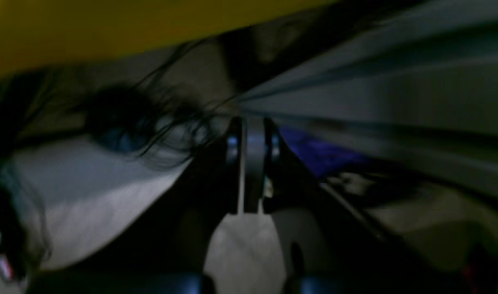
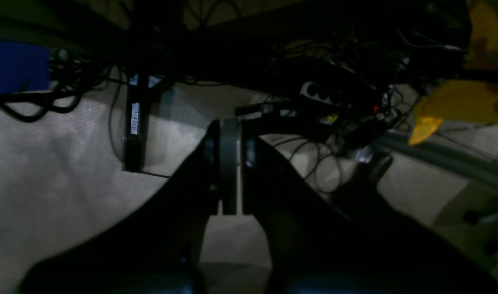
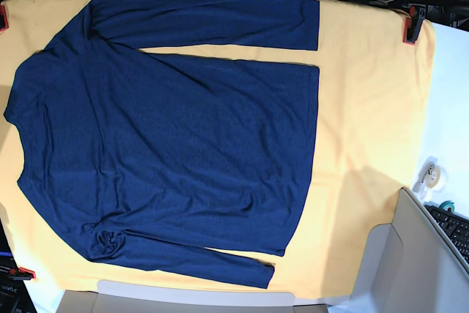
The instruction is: Fold the T-shirt properly
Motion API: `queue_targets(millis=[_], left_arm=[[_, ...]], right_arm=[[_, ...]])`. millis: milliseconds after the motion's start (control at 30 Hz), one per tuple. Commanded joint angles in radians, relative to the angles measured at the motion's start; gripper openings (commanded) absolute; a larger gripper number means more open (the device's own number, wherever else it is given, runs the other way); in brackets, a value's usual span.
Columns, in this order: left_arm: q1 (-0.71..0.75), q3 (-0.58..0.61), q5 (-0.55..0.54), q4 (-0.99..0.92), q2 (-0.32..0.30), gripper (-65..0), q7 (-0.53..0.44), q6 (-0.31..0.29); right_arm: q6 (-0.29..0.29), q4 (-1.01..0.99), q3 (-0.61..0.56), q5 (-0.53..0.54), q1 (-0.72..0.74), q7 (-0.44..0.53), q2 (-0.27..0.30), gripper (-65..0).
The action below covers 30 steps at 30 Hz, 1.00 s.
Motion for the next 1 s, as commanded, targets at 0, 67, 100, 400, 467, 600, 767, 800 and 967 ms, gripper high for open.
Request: queue_targets(millis=[0,67,100,400,467,600,767,800,967], left_arm=[[0.032,0.018,0.004,0.031,-0.022,-65.0,-0.010,0.001],[0.047,0.051,0.004,0.058,-0.061,-65.0,-0.010,0.001],[0.049,0.069,0.004,0.070,-0.077,-65.0,-0.010,0.001],[0.039,0.107,0.006,0.123,-0.130,-65.0,-0.008,0.001],[0.035,0.091,0.006,0.124,-0.127,-65.0,-0.008,0.001],[-0.022,0.054,0.006,0.130,-0.085,-65.0,-0.008,0.001],[-0.094,-0.002,0.004,0.130,0.030,-65.0,0.013,0.001],[-0.106,-0.006,0.004,0.130,0.058,-65.0,0.017,0.001],[-0.165,-0.008,0.004,0.130,0.133,-64.9,0.024,0.001]], right_arm=[[0.006,0.041,0.002,0.024,-0.026,0.025,0.007,-65.0],[0.052,0.094,0.002,0.091,-0.054,0.025,0.028,-65.0],[0.080,0.122,0.004,0.140,-0.065,0.025,0.038,-65.0],[0.199,0.331,0.061,0.447,-0.146,0.025,0.124,-65.0],[0.235,0.340,0.125,0.522,-0.143,0.025,0.124,-65.0],[0.313,0.325,0.265,0.740,-0.097,0.005,0.122,-65.0],[0.394,0.295,0.483,1.020,0.018,-0.255,0.099,-65.0],[0.416,0.280,0.524,1.082,0.043,-0.325,0.085,-65.0],[0.522,0.202,0.745,1.227,0.173,-0.627,-0.002,-65.0]])
